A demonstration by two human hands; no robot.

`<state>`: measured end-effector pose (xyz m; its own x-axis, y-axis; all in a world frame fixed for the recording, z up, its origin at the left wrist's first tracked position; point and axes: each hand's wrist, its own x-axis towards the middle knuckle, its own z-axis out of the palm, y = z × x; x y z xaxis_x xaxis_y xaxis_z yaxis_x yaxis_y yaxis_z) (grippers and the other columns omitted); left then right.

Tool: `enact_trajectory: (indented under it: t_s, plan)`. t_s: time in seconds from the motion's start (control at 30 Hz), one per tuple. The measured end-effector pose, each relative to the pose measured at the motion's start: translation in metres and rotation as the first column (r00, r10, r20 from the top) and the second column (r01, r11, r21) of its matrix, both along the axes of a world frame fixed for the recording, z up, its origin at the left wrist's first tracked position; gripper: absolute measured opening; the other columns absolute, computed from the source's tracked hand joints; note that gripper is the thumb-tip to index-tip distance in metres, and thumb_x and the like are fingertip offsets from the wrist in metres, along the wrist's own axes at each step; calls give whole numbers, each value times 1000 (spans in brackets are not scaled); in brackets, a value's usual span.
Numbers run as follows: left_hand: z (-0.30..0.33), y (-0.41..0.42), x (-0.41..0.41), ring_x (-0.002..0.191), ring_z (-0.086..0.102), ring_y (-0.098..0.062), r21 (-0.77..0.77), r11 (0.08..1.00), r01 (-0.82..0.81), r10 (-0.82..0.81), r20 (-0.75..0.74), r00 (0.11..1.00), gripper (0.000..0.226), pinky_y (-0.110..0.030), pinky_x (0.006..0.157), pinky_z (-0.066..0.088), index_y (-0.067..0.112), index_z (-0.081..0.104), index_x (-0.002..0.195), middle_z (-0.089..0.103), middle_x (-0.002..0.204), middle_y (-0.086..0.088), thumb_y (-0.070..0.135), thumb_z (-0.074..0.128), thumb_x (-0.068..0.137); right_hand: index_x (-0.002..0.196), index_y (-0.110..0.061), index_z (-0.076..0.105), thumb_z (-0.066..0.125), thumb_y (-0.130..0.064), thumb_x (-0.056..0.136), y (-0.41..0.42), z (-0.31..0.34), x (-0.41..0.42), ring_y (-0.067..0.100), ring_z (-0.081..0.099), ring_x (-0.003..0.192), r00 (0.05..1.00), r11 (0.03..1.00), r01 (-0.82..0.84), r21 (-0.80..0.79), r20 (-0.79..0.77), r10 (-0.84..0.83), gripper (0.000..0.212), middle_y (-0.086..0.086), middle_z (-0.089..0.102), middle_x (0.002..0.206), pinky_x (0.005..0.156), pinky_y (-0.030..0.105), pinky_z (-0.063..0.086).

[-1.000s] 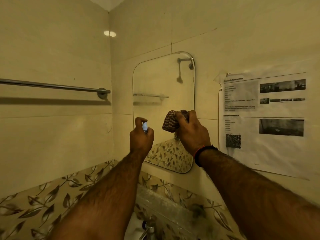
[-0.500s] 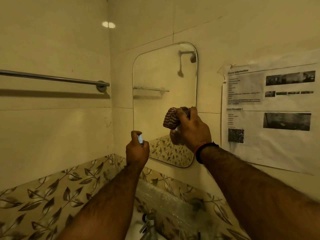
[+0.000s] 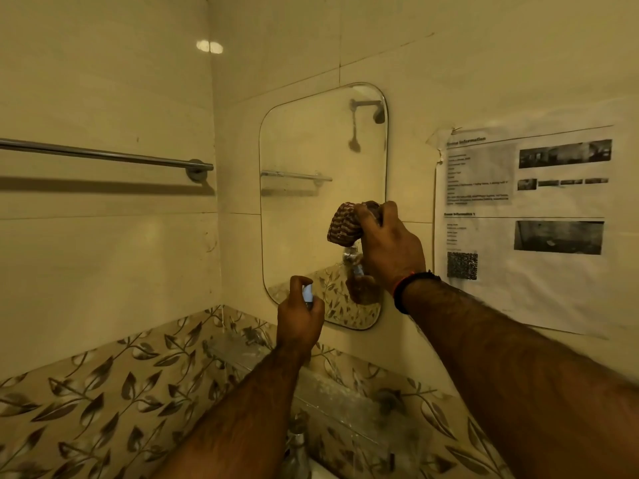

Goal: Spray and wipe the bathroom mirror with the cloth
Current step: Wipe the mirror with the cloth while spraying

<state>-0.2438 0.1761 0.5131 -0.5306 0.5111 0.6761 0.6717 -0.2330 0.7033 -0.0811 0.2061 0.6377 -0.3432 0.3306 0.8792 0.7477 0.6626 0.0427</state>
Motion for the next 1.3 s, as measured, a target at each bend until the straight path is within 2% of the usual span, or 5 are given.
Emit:
enact_trajectory:
  t_s: [0.13, 0.53, 0.77, 1.07, 1.3]
  plan:
    - [-10, 2, 18, 53, 56, -18, -26, 998, 65, -64, 26, 998, 28, -28, 45, 46, 28, 46, 112, 58, 71, -5, 15, 57, 89, 140, -17, 40, 64, -7, 79, -2, 0, 8, 30, 58, 80, 1000, 1000, 16, -7, 19, -16, 67, 18, 42, 124, 57, 34, 51]
    - [5, 0, 37, 53, 57, -21, 12, 999, 50, -51, 20, 999, 30, -36, 47, 50, 38, 39, 101, 56, 65, 0, 16, 55, 89, 137, -15, 44, 63, -6, 80, -4, 0, 17, 31, 58, 75, 1000, 1000, -3, 20, -3, 3, 61, 18, 46, 118, 52, 31, 44]
    - [25, -4, 25, 55, 60, -22, 44, 999, 33, -33, 11, 999, 28, -40, 49, 55, 33, 41, 107, 59, 68, -4, 16, 55, 91, 139, -14, 44, 62, -6, 81, -4, 11, 12, 33, 54, 92, 1000, 999, 14, 29, 12, -15, 61, 20, 46, 120, 58, 38, 53]
    - [62, 9, 10, 57, 57, -17, 99, 992, 73, -71, -23, 997, 25, -33, 51, 53, 25, 46, 113, 54, 69, 2, 16, 55, 91, 141, -14, 40, 61, -11, 85, 3, 53, -4, 33, 50, 103, 993, 986, 114, 121, -1, -115, 60, 19, 47, 122, 68, 42, 54]
    - [96, 19, -2, 57, 56, -11, 170, 977, 128, -128, -11, 992, 35, -10, 43, 39, 29, 42, 121, 58, 77, -1, 18, 59, 93, 136, -13, 46, 63, -11, 85, 13, 89, -20, 34, 52, 101, 988, 966, 148, 212, -68, -137, 54, 19, 51, 116, 65, 39, 50]
